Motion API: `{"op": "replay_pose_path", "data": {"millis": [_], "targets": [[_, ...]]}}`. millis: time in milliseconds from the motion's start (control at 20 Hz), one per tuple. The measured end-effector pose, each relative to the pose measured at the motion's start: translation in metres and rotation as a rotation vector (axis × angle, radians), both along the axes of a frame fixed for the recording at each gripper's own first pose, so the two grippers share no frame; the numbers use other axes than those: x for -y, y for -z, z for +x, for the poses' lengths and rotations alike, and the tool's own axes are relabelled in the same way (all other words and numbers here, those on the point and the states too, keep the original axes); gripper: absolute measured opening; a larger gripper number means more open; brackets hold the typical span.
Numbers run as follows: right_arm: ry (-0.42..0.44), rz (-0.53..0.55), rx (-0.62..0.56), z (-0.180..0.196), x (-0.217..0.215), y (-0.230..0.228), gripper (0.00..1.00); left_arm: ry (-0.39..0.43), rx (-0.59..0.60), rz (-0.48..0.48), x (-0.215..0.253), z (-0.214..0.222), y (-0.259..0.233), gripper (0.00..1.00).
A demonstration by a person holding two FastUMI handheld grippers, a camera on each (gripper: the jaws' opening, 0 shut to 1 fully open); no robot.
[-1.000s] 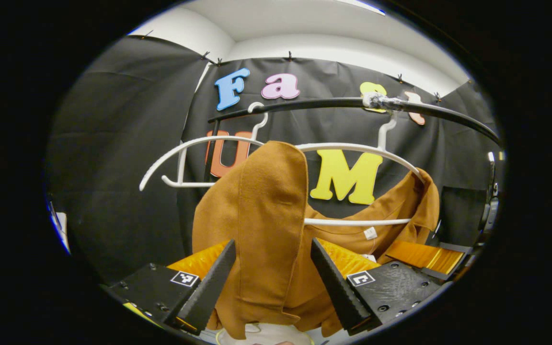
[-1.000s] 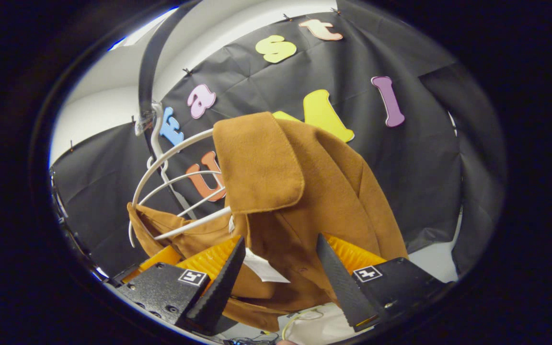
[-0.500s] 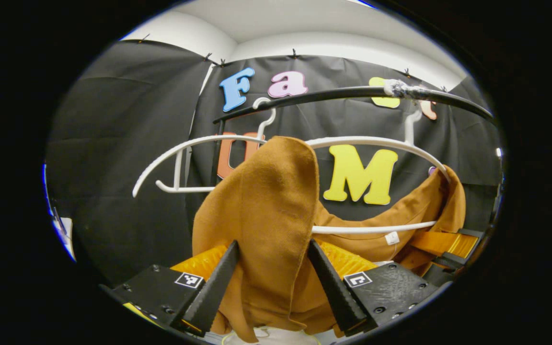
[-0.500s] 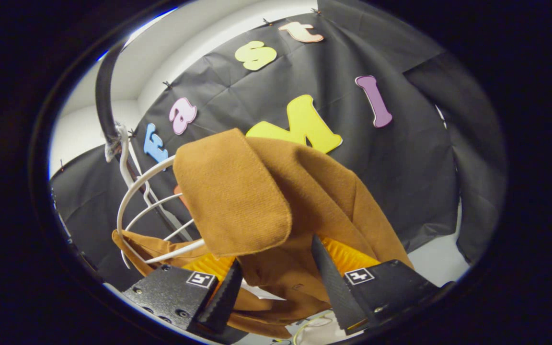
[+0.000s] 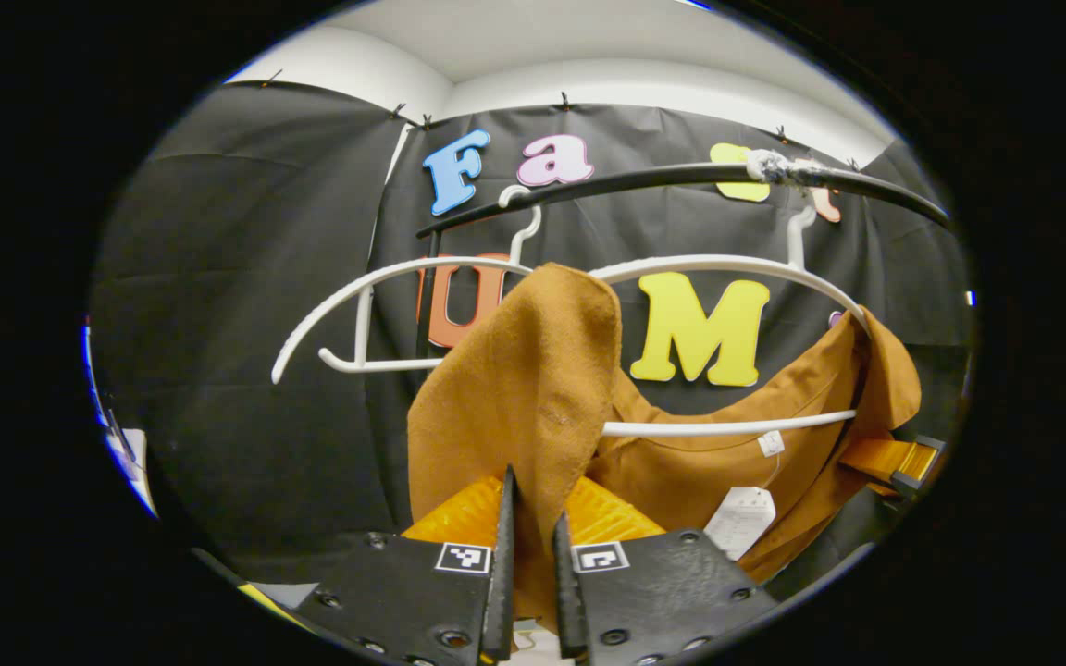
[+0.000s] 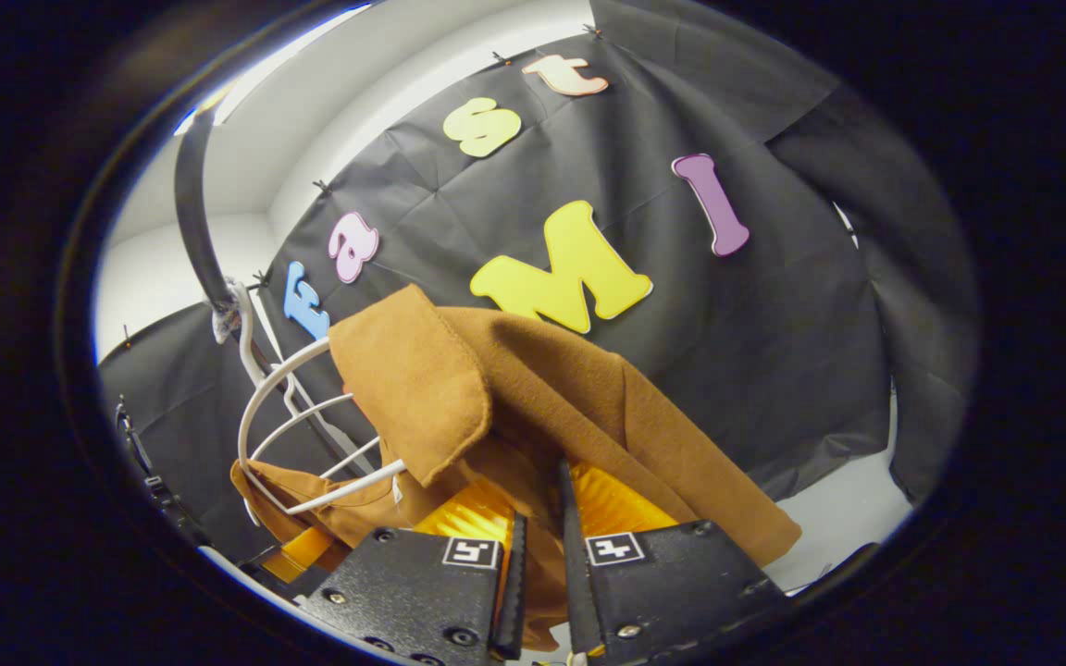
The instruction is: Grasp the clothes on the hanger with both hands and then place them into the laundry hamper below.
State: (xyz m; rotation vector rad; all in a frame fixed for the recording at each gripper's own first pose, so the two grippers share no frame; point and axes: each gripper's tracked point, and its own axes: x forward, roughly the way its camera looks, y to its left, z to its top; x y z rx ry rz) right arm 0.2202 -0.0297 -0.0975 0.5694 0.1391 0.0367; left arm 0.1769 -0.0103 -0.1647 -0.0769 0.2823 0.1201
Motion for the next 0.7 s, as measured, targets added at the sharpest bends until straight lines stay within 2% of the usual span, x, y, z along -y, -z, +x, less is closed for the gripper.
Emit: {"op": "replay_pose_path", "data": {"millis": [50,150,200,350,450,500,650,700], "targets": [[0.002,-0.004,0.006,-0.002,0.002,-0.002,0.12,0.023,-0.003,-0.018,0.004,-0.003,0.0,0.09],[0.004,-0.008,0.017,-0.007,0.006,-0.006,0.12,0.027,-0.004,-0.031,0.002,-0.006,-0.005,0.1],[0.008,-0.008,0.019,-0.011,0.008,-0.006,0.1,0.026,0.001,-0.039,-0.002,0.0,-0.003,0.0],[0.033,0.0,0.026,-0.019,0.02,-0.012,0.06,0.018,0.024,-0.034,-0.013,-0.01,-0.018,0.02],[0.069,0.004,0.045,-0.024,0.029,-0.021,0.09,0.014,0.037,-0.032,-0.02,-0.013,-0.026,0.02],[0.08,0.007,0.052,-0.025,0.032,-0.024,0.06,0.011,0.049,-0.028,-0.024,-0.015,-0.032,0.02],[0.084,0.045,0.081,-0.031,0.035,-0.035,0.06,0.017,0.087,-0.012,-0.031,-0.016,-0.05,0.02],[0.085,0.06,0.088,-0.031,0.038,-0.037,0.06,0.019,0.091,-0.01,-0.032,-0.015,-0.053,0.07]]}}
